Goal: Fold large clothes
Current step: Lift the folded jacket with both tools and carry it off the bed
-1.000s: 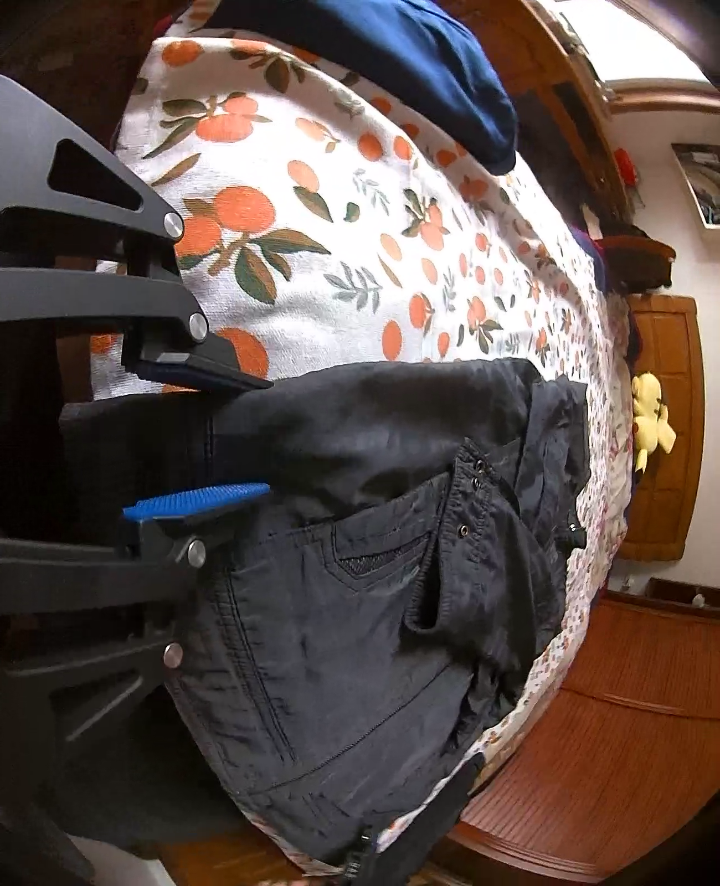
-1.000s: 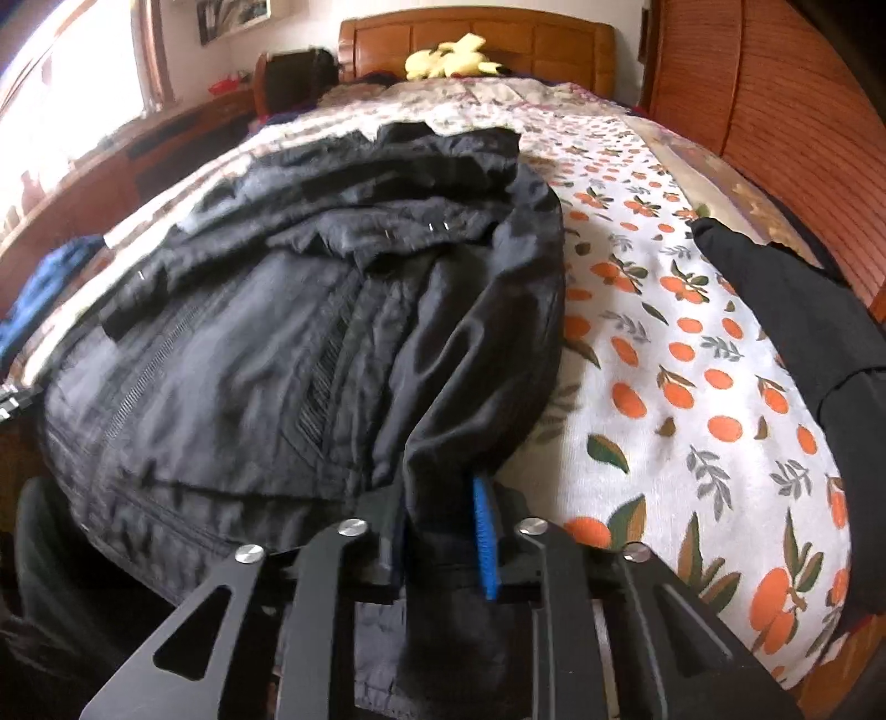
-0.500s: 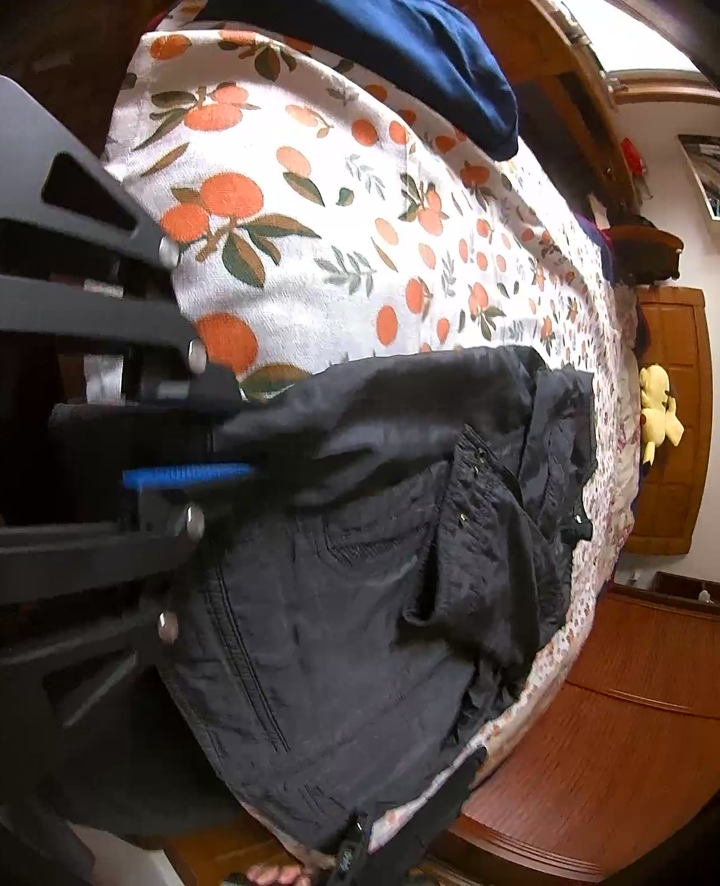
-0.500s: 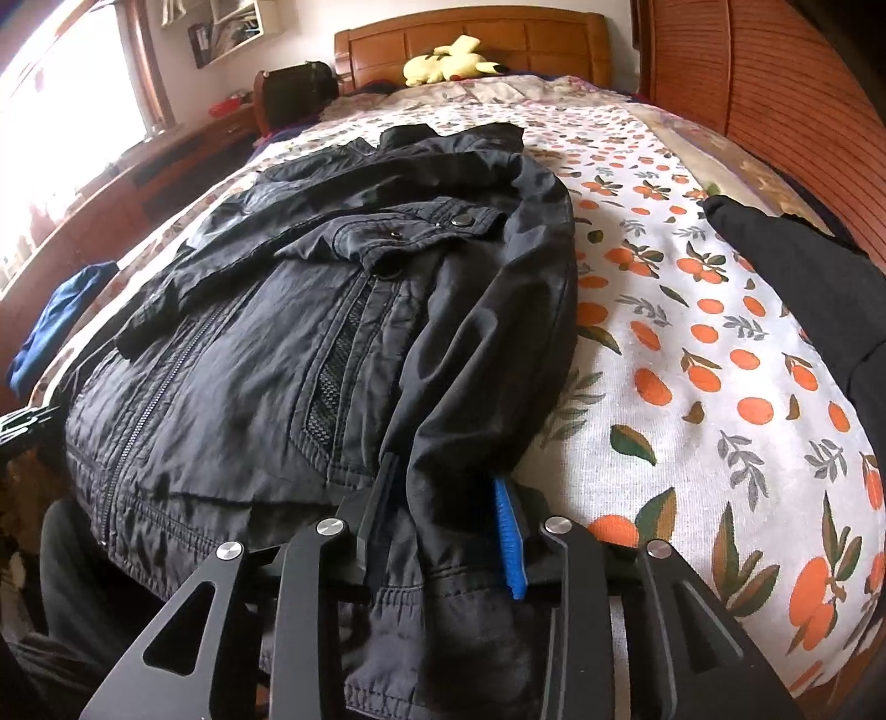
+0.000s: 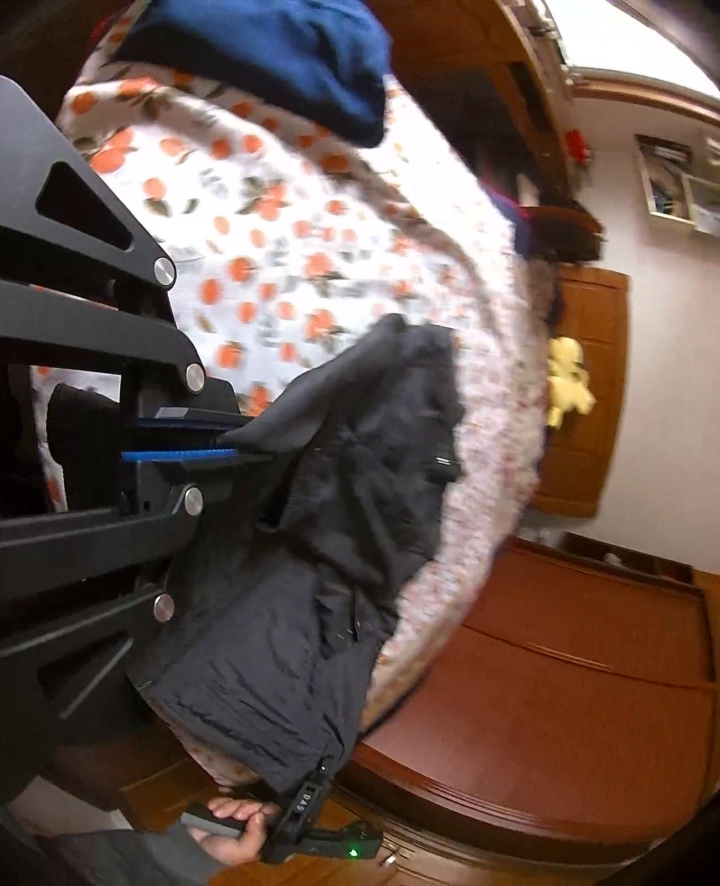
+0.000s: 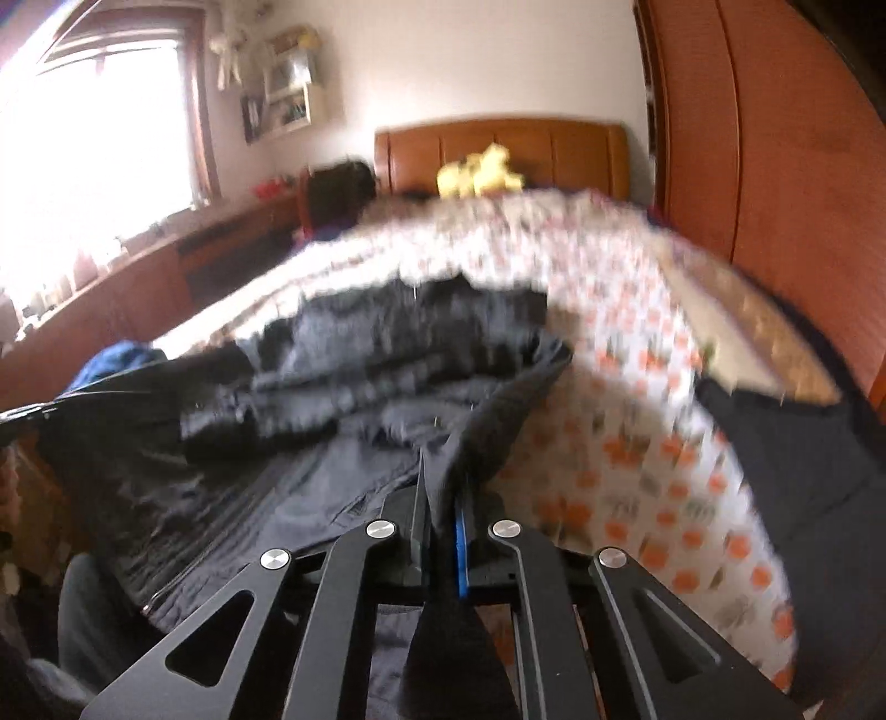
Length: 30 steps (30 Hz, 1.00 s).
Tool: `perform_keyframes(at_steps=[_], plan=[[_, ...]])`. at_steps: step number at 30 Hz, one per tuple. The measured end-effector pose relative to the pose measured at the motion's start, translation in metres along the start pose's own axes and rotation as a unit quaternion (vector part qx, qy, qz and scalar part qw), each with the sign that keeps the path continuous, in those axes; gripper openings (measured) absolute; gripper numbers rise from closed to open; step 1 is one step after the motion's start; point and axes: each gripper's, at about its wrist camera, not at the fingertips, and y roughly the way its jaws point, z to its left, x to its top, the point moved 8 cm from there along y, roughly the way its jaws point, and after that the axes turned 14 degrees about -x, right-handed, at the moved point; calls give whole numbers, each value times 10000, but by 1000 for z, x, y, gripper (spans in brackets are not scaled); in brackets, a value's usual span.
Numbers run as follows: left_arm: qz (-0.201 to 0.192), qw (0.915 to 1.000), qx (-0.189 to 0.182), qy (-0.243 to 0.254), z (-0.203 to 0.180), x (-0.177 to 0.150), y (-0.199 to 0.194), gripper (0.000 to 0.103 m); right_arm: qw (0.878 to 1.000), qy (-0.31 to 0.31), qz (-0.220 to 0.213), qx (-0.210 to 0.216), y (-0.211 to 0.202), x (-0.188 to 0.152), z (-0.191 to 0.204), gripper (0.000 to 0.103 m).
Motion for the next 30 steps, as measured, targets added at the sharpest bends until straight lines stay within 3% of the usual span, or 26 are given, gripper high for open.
perform_keyframes(at_steps=[9, 21, 25, 30], plan=[[-600, 9970, 39, 492, -55, 46, -58, 4, 9968, -84, -790, 62, -70, 53, 0, 4], [-1312, 9893, -30, 644, -108, 59, -148, 4, 9896, 25, -1435, -21, -170, 57, -28, 4], [-1348, 9889, 87, 612, -100, 61, -143, 4, 9892, -139, -1455, -98, -174, 52, -28, 4], [-1048, 9934, 154, 435, -64, 48, -101, 5, 9939, -252, -1068, -68, -133, 19, -18, 4]])
